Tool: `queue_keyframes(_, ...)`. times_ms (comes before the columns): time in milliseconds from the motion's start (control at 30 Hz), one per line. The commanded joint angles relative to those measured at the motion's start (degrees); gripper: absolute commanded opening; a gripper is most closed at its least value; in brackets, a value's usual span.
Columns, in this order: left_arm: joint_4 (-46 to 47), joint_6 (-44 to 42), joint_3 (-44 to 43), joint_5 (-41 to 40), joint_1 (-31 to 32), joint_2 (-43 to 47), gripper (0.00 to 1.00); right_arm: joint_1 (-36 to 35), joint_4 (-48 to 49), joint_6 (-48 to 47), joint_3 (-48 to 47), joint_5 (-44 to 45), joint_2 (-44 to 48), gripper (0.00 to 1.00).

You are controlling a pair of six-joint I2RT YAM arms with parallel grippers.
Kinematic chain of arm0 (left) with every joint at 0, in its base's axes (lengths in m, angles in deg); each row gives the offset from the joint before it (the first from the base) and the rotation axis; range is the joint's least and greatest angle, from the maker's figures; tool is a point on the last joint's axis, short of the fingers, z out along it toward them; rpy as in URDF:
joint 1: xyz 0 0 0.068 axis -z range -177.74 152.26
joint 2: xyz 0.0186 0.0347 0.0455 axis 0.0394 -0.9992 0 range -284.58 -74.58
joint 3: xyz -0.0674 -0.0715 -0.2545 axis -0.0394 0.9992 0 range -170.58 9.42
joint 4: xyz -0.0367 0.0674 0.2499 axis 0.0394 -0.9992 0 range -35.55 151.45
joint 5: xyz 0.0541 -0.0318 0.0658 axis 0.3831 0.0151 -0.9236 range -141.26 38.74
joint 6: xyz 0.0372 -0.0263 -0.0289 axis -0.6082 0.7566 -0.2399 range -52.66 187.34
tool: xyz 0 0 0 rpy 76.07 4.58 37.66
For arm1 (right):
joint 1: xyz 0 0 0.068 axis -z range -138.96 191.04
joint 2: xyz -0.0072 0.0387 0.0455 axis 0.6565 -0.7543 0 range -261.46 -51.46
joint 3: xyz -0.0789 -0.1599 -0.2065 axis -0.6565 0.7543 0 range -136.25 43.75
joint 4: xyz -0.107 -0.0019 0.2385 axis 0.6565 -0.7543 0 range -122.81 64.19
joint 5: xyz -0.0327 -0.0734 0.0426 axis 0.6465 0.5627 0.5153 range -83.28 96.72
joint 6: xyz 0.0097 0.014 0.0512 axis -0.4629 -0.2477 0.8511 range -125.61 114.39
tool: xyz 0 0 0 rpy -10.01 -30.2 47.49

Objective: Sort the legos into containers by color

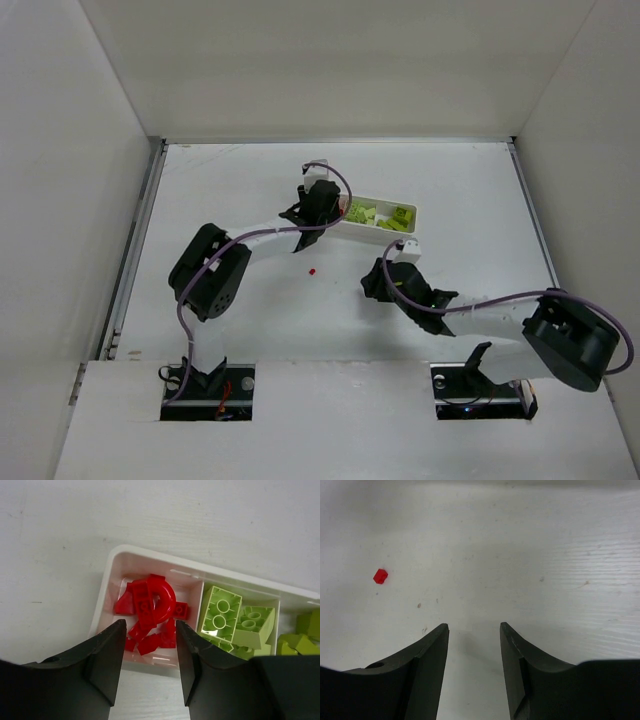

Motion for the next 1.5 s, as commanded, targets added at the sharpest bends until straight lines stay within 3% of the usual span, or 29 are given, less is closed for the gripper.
queue_keyframes(0,2.52,1.59,3.63,0.41,-0.6,8.65,0.42,-2.35,3.52,-0.24,-4.91,1.14,-3.94,0.51)
queue_keyframes(267,4.29,9.06,22.25,1.47,-3.93,26.04,0.42,-8.42,6.33,-1.91,-14.4,0.7,-18.09,0.49)
queue_keyframes(600,3.05,12.32,41.86,3.75,-9.03,45.65,0.43,-9.12,3.43,-8.06,-25.04,0.7,-29.62,0.46)
queue_keyframes(800,1.21,12.93,45.65,4.81,-10.7,50.41,0.44,-9.12,1.15,-9.9,-27.94,1.31,-32.52,0.45)
queue_keyframes(1467,1.82,13.11,47.15,7.53,-13.43,51.73,0.45,-9.91,-4.13,-16.33,-33.57,6.15,-37.97,0.4)
